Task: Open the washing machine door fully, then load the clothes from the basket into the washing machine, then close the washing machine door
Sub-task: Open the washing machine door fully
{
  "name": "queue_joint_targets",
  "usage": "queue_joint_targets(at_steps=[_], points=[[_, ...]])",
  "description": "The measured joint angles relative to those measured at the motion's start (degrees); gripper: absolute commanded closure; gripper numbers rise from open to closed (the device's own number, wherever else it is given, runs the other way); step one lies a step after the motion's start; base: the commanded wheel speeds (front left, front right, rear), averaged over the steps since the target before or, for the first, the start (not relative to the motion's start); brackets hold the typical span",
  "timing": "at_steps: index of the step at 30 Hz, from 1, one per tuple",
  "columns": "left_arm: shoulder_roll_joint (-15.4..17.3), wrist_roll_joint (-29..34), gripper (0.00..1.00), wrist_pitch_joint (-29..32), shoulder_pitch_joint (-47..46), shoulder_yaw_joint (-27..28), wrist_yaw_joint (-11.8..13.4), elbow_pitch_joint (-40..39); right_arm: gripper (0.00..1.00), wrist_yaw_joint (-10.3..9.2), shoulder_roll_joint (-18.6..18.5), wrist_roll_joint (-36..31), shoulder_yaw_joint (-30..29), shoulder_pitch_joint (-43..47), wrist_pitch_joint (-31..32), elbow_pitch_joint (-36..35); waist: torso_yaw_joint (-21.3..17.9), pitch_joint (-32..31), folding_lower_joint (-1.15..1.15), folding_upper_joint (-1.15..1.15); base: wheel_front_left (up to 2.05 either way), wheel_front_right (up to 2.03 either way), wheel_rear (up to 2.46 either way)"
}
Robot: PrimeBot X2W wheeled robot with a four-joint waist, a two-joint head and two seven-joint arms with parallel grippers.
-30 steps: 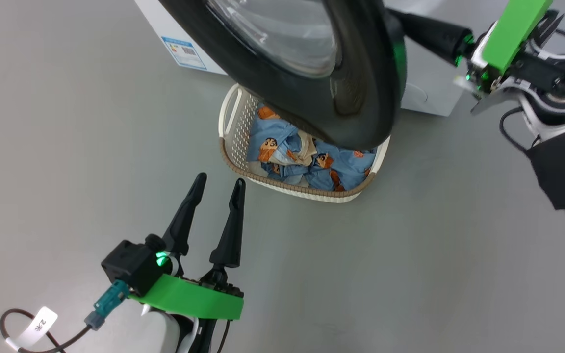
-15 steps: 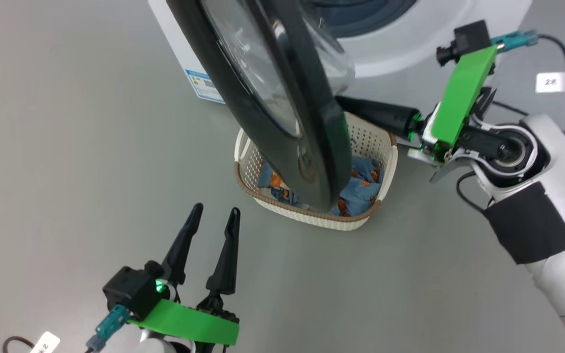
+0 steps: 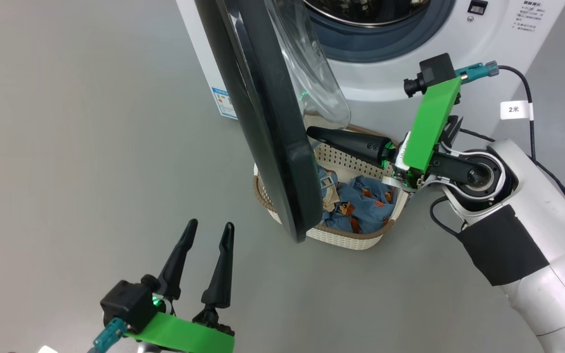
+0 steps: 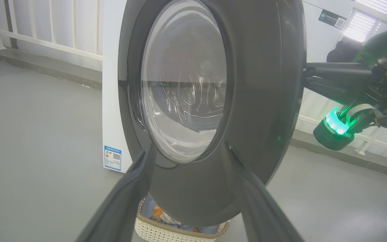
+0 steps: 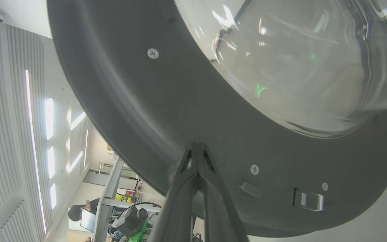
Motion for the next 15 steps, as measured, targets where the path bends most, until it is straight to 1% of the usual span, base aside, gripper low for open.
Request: queue_joint_targets(at_steps=[7, 15], points=[[0.0, 0.0, 0.00, 0.0, 0.5, 0.2, 0.0, 0.2, 1.00, 0.01, 0.9, -0.4, -0.3, 1.0, -0.4, -0.5, 0.1, -1.4, 0.00, 0.00, 0.00, 0.00, 0.00], [0.3, 0.1, 0.00, 0.0, 1.0, 0.6, 0.0, 0.3, 1.00, 0.01, 1.0, -0.9, -1.1, 4.1, -2.4, -1.3, -1.7, -2.6, 0.00, 0.00, 0.00, 0.00, 0.00]])
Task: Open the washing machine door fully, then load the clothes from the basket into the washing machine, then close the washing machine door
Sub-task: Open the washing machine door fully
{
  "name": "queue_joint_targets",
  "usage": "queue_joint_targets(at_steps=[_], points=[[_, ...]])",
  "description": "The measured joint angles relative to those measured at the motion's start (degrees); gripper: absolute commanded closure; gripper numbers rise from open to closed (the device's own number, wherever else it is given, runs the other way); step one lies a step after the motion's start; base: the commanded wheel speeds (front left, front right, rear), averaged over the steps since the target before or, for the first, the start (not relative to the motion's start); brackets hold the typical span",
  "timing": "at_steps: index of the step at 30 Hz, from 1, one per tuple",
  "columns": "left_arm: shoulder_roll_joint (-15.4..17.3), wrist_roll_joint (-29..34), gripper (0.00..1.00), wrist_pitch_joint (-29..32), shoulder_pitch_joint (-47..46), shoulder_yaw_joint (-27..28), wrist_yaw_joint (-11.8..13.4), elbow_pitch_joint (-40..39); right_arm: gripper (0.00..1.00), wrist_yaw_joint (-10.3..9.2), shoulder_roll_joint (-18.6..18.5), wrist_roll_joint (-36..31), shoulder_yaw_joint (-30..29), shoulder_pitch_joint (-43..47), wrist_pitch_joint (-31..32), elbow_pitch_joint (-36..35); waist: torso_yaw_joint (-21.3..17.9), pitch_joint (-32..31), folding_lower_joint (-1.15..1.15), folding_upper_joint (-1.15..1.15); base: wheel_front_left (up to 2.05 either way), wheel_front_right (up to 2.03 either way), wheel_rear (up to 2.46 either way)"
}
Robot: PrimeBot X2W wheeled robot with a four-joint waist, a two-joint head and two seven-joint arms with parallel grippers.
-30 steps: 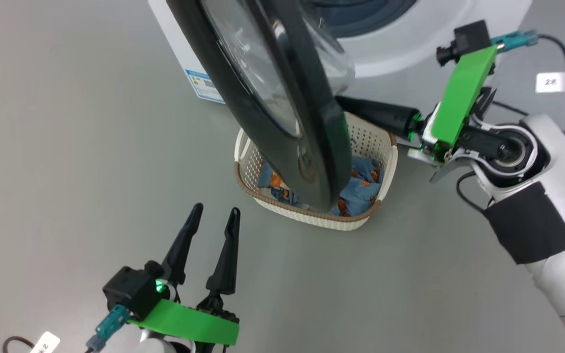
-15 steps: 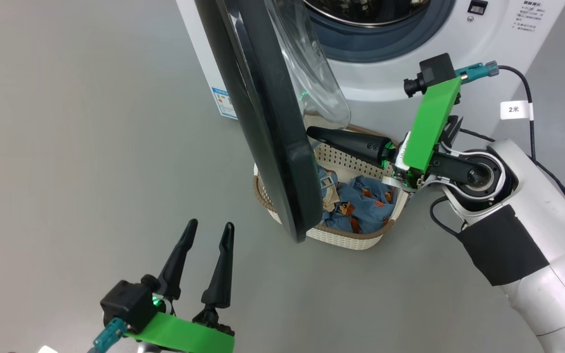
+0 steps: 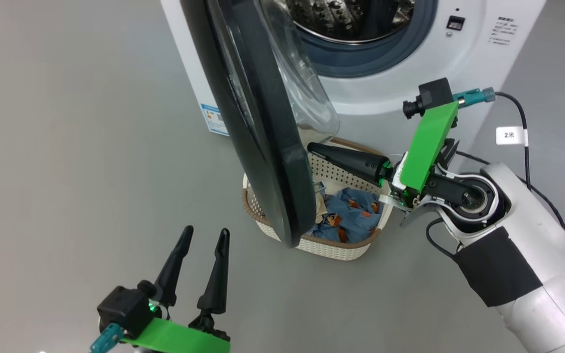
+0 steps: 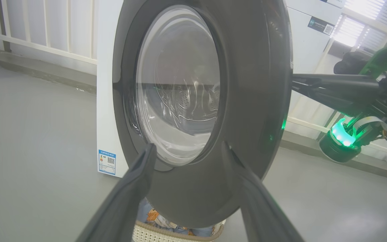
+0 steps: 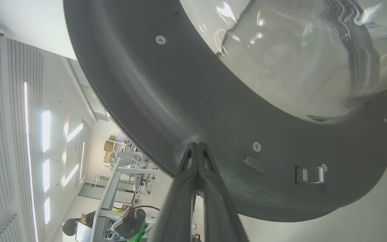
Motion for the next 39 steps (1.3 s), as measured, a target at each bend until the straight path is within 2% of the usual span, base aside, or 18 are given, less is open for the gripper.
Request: queue_joint_targets(at_steps=[5, 6, 8, 11, 13, 14, 16, 33, 39], points=[[0.2, 0.0, 0.00, 0.0, 0.8, 0.4, 0.0, 0.2, 0.99, 0.00, -0.5, -0.1, -0.7, 2.1, -1.4, -1.0, -1.6, -1.0, 0.00, 0.00, 0.00, 0.00, 0.00], [0.3, 0.0, 0.00, 0.0, 0.8, 0.6, 0.0, 0.2, 0.91, 0.00, -0.7, -0.4, -0.8, 2.7, -1.9, -1.3, -1.9, -1.2, 0.00, 0.00, 0.00, 0.00, 0.00], [0.5, 0.0, 0.00, 0.0, 0.9, 1.0, 0.0, 0.3, 0.82, 0.00, -1.1, -1.4, -1.1, 3.8, -2.8, -1.5, -2.6, -1.8, 0.00, 0.00, 0.00, 0.00, 0.00], [1.1, -0.1, 0.00, 0.0, 1.4, 1.1, 0.0, 0.6, 0.59, 0.00, -1.1, -1.5, -1.4, 5.8, -4.3, -2.0, -3.7, -2.8, 0.00, 0.00, 0.00, 0.00, 0.00], [1.5, -0.1, 0.00, 0.0, 2.3, 1.4, 0.0, 0.8, 0.53, 0.00, -1.2, -1.5, -1.8, 7.5, -5.2, -2.3, -4.5, -3.5, 0.00, 0.00, 0.00, 0.00, 0.00], [1.7, -0.1, 0.00, 0.0, 2.7, 1.6, 0.0, 0.8, 0.47, 0.00, -1.2, -1.6, -1.9, 8.4, -5.8, -2.5, -4.9, -3.8, 0.00, 0.00, 0.00, 0.00, 0.00], [2.1, -0.1, 0.00, 0.0, 3.3, 2.1, 0.0, 0.8, 0.00, 0.00, -1.4, -1.6, -2.5, 10.0, -7.1, -2.7, -5.8, -4.4, 0.00, 0.00, 0.00, 0.00, 0.00], [3.7, -0.1, 0.00, 0.0, 7.8, 5.3, 0.0, 0.2, 0.00, 0.00, -6.8, -4.3, -2.3, 21.2, -18.1, -3.2, -14.0, -8.1, 0.00, 0.00, 0.00, 0.00, 0.00], [3.7, 0.0, 0.00, 0.0, 7.9, 6.4, 0.0, 0.1, 0.00, 0.00, -9.1, -6.0, -0.5, 24.7, -21.8, -3.3, -16.2, -8.6, 0.00, 0.00, 0.00, 0.00, 0.00]])
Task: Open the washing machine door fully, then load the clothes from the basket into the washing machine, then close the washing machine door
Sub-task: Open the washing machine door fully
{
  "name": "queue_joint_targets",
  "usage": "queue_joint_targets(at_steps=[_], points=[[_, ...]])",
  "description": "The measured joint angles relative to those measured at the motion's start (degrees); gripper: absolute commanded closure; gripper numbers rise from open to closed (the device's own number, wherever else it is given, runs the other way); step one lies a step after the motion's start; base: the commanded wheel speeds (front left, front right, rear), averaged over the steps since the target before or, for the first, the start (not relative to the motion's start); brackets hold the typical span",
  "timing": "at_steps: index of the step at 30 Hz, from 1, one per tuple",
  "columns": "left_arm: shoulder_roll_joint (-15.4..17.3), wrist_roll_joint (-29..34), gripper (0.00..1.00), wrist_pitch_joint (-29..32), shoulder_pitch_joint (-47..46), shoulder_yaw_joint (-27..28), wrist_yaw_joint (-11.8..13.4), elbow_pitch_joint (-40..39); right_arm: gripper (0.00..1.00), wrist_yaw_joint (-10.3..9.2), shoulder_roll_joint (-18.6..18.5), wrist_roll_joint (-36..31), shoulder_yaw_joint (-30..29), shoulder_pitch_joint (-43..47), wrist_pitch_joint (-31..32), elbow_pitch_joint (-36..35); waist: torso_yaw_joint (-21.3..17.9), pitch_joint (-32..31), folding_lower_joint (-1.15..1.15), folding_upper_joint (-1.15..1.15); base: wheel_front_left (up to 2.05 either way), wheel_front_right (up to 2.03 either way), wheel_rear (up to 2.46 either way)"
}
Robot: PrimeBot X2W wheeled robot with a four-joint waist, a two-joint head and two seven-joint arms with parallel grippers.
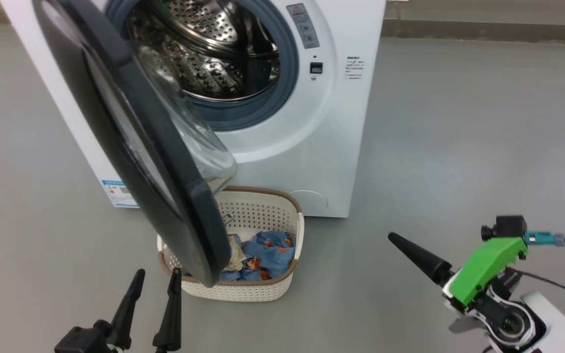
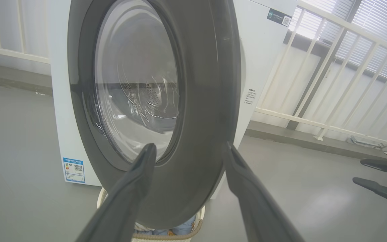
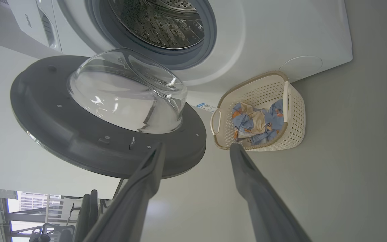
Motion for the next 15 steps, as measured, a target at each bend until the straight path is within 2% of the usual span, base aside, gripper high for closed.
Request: queue_joint_targets(at_steps=[7, 15], points=[[0.0, 0.0, 0.00, 0.0, 1.4, 1.0, 0.0, -0.2, 0.00, 0.00, -2.5, -1.7, 2.8, 2.6, -4.9, -0.1, -2.0, -0.6, 0.00, 0.00, 0.00, 0.00, 0.00], [-0.1, 0.0, 0.00, 0.0, 2.2, 1.8, 0.0, -0.5, 0.00, 0.00, -6.5, -6.3, 8.6, 4.9, -16.7, 0.8, -4.4, -0.9, 0.00, 0.00, 0.00, 0.00, 0.00]])
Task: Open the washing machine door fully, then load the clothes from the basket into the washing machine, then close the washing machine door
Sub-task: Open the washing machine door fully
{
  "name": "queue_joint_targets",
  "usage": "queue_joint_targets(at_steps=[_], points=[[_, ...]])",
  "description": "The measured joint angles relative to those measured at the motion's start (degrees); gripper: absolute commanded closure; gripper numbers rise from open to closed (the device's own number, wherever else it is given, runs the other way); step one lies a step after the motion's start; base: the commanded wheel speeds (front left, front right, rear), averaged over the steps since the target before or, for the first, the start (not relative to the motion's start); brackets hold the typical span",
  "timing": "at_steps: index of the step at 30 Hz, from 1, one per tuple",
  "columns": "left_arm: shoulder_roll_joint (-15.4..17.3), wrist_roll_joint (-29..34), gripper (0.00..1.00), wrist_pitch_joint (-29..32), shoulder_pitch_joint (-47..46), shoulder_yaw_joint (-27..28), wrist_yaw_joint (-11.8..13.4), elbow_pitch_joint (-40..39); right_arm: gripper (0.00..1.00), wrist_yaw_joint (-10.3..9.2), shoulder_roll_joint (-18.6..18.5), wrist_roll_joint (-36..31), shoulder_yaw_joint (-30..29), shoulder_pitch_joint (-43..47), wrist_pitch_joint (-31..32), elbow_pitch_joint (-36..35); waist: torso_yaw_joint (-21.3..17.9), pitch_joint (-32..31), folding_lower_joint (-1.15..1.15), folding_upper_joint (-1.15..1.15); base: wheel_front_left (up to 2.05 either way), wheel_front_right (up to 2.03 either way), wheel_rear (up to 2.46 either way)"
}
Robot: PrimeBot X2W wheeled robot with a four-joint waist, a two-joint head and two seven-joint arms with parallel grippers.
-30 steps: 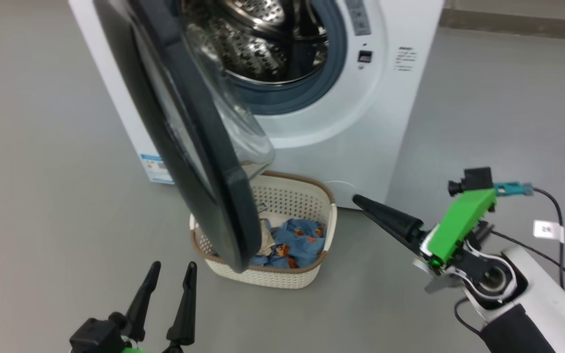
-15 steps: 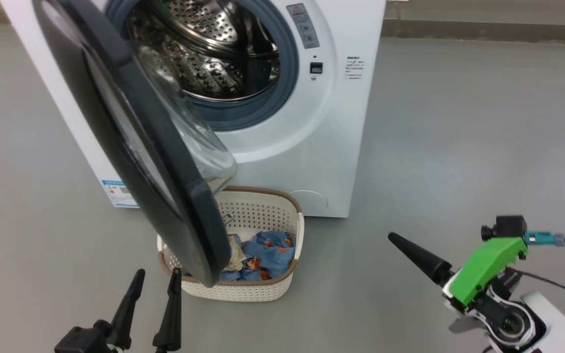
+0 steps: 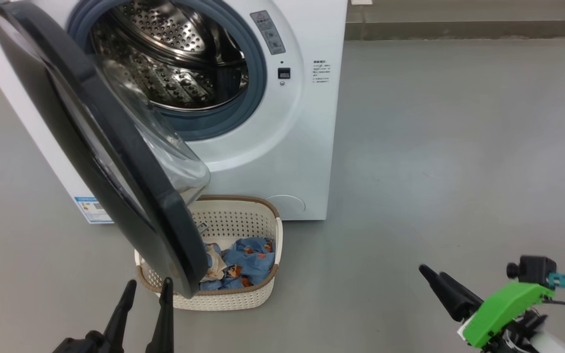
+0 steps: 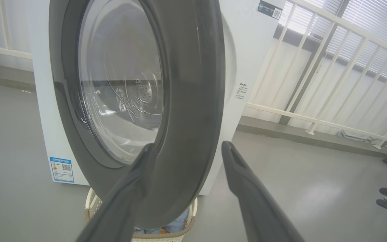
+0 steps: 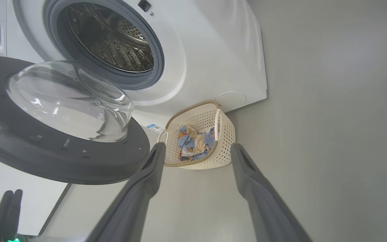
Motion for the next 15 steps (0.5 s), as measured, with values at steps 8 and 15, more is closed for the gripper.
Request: queue_joint_targets(at_steps=[8, 15], points=[[-0.1, 0.4, 0.00, 0.0, 0.0, 0.1, 0.0, 0.0, 0.00, 0.00, -1.8, -1.8, 5.7, 0.6, -10.6, 3.0, -0.7, -0.1, 0.00, 0.00, 0.00, 0.00, 0.00], [-0.1, 0.4, 0.00, 0.0, 0.0, 0.1, 0.0, 0.0, 0.00, 0.01, -2.2, -4.5, 7.9, 1.3, -13.7, 4.8, -0.7, 0.1, 0.00, 0.00, 0.00, 0.00, 0.00]])
